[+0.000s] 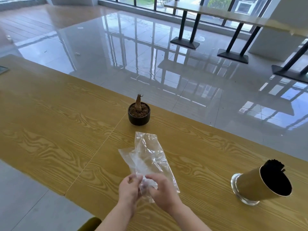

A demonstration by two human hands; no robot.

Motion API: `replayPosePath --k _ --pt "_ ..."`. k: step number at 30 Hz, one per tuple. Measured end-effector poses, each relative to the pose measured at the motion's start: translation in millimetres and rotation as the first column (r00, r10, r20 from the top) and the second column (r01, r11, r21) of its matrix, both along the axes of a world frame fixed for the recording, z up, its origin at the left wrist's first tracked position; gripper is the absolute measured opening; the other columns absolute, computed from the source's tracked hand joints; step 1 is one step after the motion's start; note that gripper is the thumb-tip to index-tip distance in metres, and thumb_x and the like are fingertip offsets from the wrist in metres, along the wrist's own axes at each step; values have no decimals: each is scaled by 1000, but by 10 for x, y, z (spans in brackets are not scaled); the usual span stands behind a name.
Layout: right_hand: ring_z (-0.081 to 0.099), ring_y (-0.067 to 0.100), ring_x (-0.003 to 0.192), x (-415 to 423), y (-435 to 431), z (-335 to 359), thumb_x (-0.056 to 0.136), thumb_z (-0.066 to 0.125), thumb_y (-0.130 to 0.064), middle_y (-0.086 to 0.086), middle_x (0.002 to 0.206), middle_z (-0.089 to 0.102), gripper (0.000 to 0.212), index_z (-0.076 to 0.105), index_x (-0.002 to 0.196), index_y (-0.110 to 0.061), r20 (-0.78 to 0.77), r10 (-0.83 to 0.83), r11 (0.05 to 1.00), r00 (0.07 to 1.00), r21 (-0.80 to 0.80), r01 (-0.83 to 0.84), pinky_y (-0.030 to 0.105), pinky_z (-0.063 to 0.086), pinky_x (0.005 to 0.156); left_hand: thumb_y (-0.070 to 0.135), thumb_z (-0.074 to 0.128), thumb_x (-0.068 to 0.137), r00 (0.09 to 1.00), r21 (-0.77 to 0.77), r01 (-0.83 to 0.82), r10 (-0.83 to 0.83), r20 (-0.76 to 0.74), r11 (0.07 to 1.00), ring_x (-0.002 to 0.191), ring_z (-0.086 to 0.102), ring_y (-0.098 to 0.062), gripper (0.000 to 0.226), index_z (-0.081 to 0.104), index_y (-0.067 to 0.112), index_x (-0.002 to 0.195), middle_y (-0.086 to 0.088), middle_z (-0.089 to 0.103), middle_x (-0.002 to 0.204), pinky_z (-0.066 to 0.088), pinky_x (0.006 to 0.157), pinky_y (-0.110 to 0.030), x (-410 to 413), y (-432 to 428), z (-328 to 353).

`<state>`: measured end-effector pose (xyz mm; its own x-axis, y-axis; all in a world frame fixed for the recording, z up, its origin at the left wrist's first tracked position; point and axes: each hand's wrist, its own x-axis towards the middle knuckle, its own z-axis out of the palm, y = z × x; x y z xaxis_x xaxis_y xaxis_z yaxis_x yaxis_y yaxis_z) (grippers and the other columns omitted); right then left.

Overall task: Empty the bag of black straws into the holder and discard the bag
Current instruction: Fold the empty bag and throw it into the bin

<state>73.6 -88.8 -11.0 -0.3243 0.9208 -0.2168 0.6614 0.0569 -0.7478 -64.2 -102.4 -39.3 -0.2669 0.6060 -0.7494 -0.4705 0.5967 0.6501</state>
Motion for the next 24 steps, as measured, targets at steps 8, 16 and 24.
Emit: replayPosePath --k 8,16,24 --pt "55 22 112 530 116 -134 99 52 -41 2 121 60 36 54 128 -20 474 -196 979 859 49 196 32 47 91 -6 63 88 977 -26 -11 5 -214 1000 61 67 -18 27 61 12 109 -8 75 70 52 48 -29 -100 64 -74" --pt "60 21 78 334 155 -161 93 56 -17 -5 79 62 13 58 106 -17 297 -194 981 935 47 189 35 48 69 -2 54 91 941 -35 92 -98 -324 995 66 63 -22 30 59 13 116 -11 71 91 55 56 -36 -249 47 -113" --pt "65 20 90 192 207 -23 93 55 -8 1 98 70 26 65 116 -14 298 -84 980 951 197 25 30 49 76 1 61 89 500 73 437 -175 -848 896 80 61 -5 69 35 35 144 12 61 103 42 63 -17 -419 -157 112"
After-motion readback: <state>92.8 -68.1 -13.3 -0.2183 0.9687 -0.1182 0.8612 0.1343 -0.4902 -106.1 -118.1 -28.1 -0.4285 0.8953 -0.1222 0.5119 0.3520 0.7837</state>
